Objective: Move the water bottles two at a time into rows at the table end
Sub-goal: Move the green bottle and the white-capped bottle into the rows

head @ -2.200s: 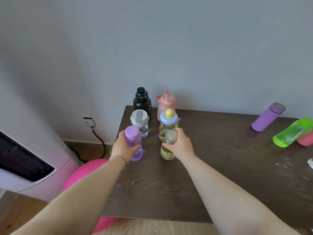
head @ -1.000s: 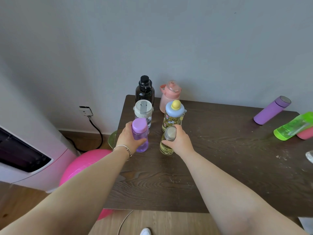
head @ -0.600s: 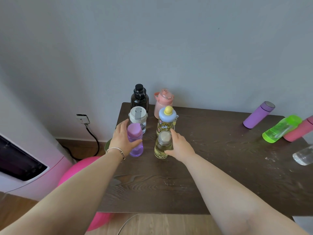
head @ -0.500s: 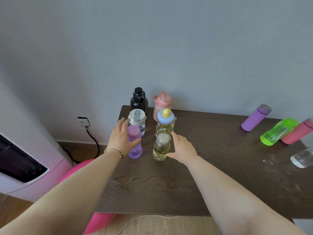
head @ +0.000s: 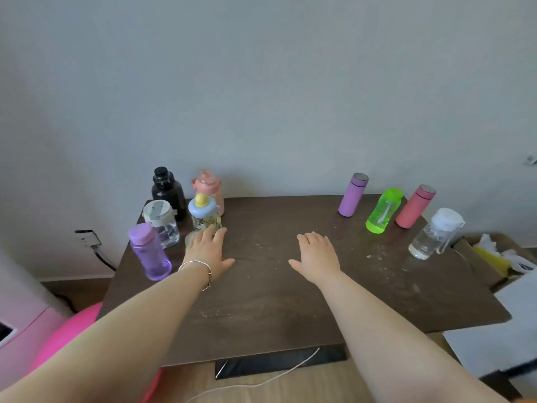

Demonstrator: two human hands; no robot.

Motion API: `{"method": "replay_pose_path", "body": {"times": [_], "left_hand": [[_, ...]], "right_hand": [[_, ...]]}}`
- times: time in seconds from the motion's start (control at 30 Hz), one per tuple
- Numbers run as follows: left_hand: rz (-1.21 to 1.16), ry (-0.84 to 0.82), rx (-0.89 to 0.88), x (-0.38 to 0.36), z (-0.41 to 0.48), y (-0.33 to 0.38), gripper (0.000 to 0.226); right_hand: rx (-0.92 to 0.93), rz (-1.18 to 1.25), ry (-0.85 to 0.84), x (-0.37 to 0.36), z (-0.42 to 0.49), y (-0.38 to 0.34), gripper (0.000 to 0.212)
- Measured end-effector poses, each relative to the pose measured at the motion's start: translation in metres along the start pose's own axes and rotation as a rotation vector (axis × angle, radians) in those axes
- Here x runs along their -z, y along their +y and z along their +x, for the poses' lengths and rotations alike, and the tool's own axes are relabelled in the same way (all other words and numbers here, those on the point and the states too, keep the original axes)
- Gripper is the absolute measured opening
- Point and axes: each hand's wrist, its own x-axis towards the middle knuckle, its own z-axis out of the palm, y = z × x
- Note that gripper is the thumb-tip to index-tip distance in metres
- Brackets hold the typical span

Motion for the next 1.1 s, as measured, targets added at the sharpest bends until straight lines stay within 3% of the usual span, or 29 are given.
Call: {"method": "replay_pose_path", "body": {"times": [0.4, 0.83, 1.1], "left_hand": [[0.041, -0.018, -0.116, -0.03, 0.003, 0.256, 0.084], [0.033, -0.015, -0.266, -0.044, 0.069, 0.398, 0.085], [-0.214, -0.038, -0.225, -0.061, 0.142, 0.45, 0.097]], "right_hand": [[-0.184, 0.024, 0.089, 0.032, -0.087, 0.231, 0.072], [-0.335, 0.097, 0.169, 0.044, -0.085, 0.351, 0.08], [-0.454, 0.141, 0.155, 0.052, -0.039, 0.395, 0.071]]}}
